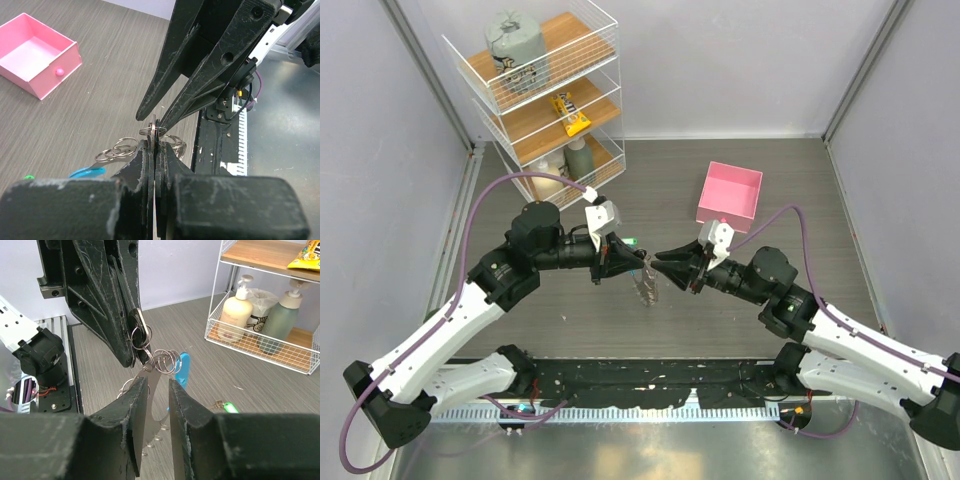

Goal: Remove the keys from the keyring

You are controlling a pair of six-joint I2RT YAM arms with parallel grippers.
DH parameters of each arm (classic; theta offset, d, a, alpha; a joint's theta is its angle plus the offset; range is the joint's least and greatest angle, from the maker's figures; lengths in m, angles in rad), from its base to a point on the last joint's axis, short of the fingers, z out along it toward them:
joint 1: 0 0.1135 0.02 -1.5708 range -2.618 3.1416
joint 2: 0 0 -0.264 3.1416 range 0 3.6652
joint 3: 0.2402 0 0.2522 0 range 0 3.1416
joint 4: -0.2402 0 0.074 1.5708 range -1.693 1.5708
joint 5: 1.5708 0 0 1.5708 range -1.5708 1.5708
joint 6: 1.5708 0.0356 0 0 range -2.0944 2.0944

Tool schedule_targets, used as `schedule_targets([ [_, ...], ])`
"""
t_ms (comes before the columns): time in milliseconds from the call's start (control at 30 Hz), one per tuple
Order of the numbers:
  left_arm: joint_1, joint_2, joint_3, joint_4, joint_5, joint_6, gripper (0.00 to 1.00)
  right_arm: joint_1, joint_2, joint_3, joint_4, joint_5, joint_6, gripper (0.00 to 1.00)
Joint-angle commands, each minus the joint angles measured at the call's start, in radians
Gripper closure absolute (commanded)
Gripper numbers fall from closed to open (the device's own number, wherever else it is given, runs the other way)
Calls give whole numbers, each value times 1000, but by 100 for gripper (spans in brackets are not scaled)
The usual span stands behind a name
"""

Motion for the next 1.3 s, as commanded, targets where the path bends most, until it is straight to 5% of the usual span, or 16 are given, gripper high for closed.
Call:
schedule_targets([
  [0, 2, -23, 40, 40, 21, -5, 100, 5, 6, 44, 78, -18, -3, 70],
  [567, -1, -22, 40, 40, 32, -10, 100, 7, 55, 82, 111, -32, -7, 70],
  [767, -2, -20, 40, 40, 33, -10, 100, 10, 73, 90, 114, -44, -10, 76],
  [900, -2, -20, 40, 41, 30, -10, 100, 10, 75, 88, 111, -49, -19, 95],
  [1267, 5, -11, 20, 63, -42, -33, 100, 11, -39, -16, 153, 41, -50, 95],
])
